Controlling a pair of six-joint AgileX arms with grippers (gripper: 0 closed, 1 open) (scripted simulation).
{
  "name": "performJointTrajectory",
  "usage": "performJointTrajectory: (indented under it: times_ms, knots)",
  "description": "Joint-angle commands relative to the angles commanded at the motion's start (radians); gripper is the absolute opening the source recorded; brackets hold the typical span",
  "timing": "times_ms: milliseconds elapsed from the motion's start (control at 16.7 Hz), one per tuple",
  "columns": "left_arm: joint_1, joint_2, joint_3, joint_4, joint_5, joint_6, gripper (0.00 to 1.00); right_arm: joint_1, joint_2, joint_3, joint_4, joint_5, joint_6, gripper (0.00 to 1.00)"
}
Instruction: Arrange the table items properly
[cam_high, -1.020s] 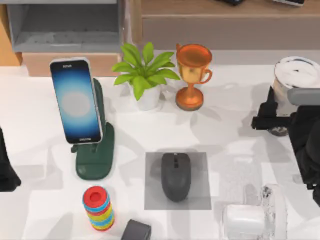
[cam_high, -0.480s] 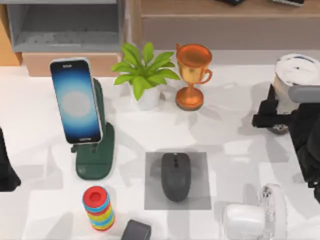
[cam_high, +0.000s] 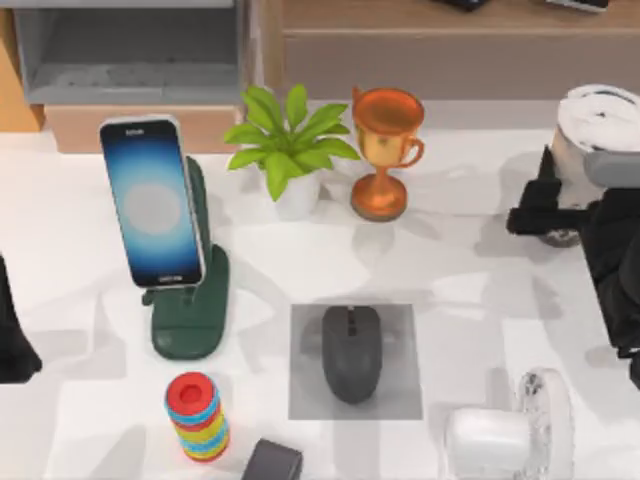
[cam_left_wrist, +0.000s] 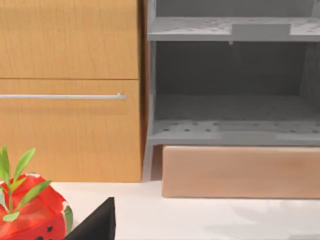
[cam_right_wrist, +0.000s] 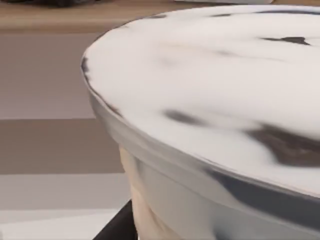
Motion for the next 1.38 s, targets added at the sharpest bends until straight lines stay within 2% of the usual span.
performJointTrajectory:
  times_ms: [420, 1020, 1380]
  knots:
    - [0.000, 0.000, 0.000, 0.000, 0.000, 0.000, 1.00, -0.157, -0.119, 0.270, -0.154, -0.116, 0.000, 0.00]
    - [0.000, 0.000, 0.000, 0.000, 0.000, 0.000, 1.00, -0.454, -0.074, 0.733, -0.678, -0.402, -0.032, 0.00]
    - [0.000, 0.000, 0.000, 0.000, 0.000, 0.000, 1.00, -0.555, -0.009, 0.931, -0.933, -0.540, -0.055, 0.00]
